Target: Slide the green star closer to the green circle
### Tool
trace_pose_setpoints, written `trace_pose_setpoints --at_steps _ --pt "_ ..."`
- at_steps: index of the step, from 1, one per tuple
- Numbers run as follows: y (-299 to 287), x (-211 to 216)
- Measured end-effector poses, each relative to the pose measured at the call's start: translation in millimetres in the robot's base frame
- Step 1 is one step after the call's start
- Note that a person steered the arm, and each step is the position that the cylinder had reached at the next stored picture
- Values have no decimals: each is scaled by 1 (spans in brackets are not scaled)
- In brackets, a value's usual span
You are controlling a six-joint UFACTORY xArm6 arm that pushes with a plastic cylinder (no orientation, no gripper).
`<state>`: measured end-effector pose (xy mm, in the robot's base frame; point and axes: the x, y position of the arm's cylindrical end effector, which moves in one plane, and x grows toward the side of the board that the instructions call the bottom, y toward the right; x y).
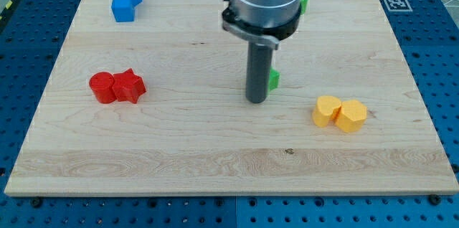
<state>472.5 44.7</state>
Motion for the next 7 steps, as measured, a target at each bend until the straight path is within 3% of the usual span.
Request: trace_pose_setpoints --at_steps 5,7 --pt "87 -153" --pt "92 -99"
